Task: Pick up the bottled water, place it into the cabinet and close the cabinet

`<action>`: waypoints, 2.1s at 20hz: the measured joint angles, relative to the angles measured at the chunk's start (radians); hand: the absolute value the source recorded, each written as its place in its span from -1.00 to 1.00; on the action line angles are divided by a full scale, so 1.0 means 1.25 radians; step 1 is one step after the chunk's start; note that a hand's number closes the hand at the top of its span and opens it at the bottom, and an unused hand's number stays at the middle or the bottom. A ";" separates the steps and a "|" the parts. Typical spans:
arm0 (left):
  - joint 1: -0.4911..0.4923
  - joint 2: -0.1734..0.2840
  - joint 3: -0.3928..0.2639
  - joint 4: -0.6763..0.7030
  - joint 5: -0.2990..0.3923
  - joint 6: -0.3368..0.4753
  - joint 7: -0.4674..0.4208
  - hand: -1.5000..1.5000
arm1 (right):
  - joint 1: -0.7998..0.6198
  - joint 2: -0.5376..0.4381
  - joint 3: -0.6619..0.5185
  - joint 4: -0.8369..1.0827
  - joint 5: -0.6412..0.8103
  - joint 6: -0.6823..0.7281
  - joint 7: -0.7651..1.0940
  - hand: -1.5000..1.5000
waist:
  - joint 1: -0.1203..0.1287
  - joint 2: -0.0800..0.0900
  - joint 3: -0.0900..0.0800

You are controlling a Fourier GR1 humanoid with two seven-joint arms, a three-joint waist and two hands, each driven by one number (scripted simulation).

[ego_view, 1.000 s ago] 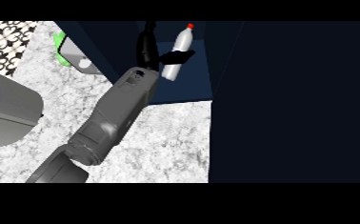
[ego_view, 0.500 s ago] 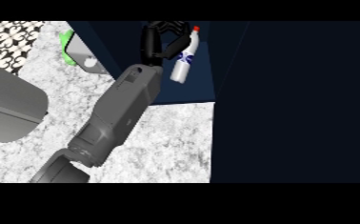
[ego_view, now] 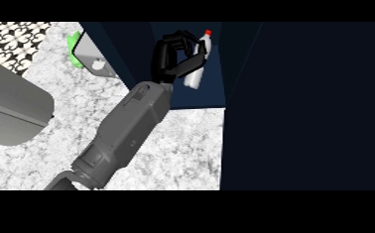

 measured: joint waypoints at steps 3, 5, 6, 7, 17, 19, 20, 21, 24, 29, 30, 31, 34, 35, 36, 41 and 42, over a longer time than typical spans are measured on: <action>0.057 0.000 -0.061 -0.085 0.042 -0.044 0.014 -1.00 | -0.006 0.003 0.018 -0.001 0.005 -0.012 0.012 -1.00 | 0.006 -0.002 0.000; 0.110 0.000 -0.102 -0.146 0.062 -0.065 0.024 -1.00 | -0.008 0.006 0.026 0.000 0.008 -0.021 0.014 -1.00 | 0.015 -0.005 0.000; 0.138 0.000 -0.123 -0.179 0.072 -0.069 0.028 -1.00 | -0.009 0.008 0.032 0.000 0.009 -0.025 0.018 -1.00 | 0.018 -0.005 0.000; 0.161 0.000 -0.139 -0.212 0.082 -0.077 0.037 -1.00 | -0.001 0.004 0.034 0.000 0.010 -0.028 0.014 -1.00 | 0.020 -0.007 0.000; 0.499 0.086 -0.276 -0.551 0.055 -0.029 0.043 -1.00 | 0.001 -0.004 0.047 -0.004 0.022 -0.078 0.020 -1.00 | 0.054 -0.012 0.000; 0.575 0.125 -0.289 -0.618 0.051 -0.022 0.033 -1.00 | 0.005 -0.013 0.054 -0.005 0.025 -0.081 0.015 -1.00 | 0.056 -0.013 0.000; 0.613 0.145 -0.291 -0.643 0.052 -0.027 0.022 -1.00 | 0.006 -0.027 0.056 -0.005 0.027 -0.075 0.013 1.00 | 0.056 -0.012 0.000; 0.646 0.170 -0.291 -0.674 0.055 -0.037 0.014 -1.00 | 0.006 -0.043 0.056 -0.005 0.029 -0.066 0.013 1.00 | 0.058 -0.012 0.000; 0.718 0.245 -0.280 -0.753 0.066 -0.073 0.000 -1.00 | -0.010 -0.100 0.061 -0.002 0.038 -0.030 0.015 1.00 | 0.065 -0.012 -0.001; 0.815 0.345 -0.263 -0.833 0.075 -0.135 -0.038 -1.00 | -0.060 -0.184 0.070 -0.003 0.054 0.008 0.015 1.00 | 0.073 -0.013 -0.003; 0.834 0.364 -0.260 -0.846 0.075 -0.150 -0.049 -1.00 | -0.077 -0.195 0.069 -0.003 0.056 0.011 0.017 1.00 | 0.078 -0.012 -0.004; 0.850 0.381 -0.253 -0.855 0.077 -0.162 -0.059 -1.00 | -0.089 -0.205 0.076 -0.004 0.058 0.013 0.023 1.00 | 0.078 -0.012 -0.004; 0.904 0.437 -0.228 -0.883 0.085 -0.196 -0.088 -1.00 | -0.123 -0.224 0.097 -0.007 0.064 0.007 0.044 1.00 | 0.083 -0.012 -0.006; 0.920 0.457 -0.217 -0.889 0.092 -0.211 -0.097 -1.00 | -0.138 -0.227 0.104 -0.007 0.065 0.003 0.054 1.00 | 0.085 -0.010 -0.006; 0.936 0.476 -0.204 -0.893 0.098 -0.229 -0.108 -1.00 | -0.152 -0.225 0.115 -0.008 0.066 -0.004 0.065 1.00 | 0.086 -0.009 -0.006; 1.009 0.564 -0.155 -0.924 0.127 -0.309 -0.148 -1.00 | -0.224 -0.207 0.169 -0.010 0.068 -0.037 0.135 1.00 | 0.097 -0.002 -0.007; 1.019 0.575 -0.148 -0.926 0.131 -0.324 -0.156 -1.00 | -0.240 -0.206 0.177 -0.011 0.067 -0.039 0.151 1.00 | 0.098 0.000 -0.007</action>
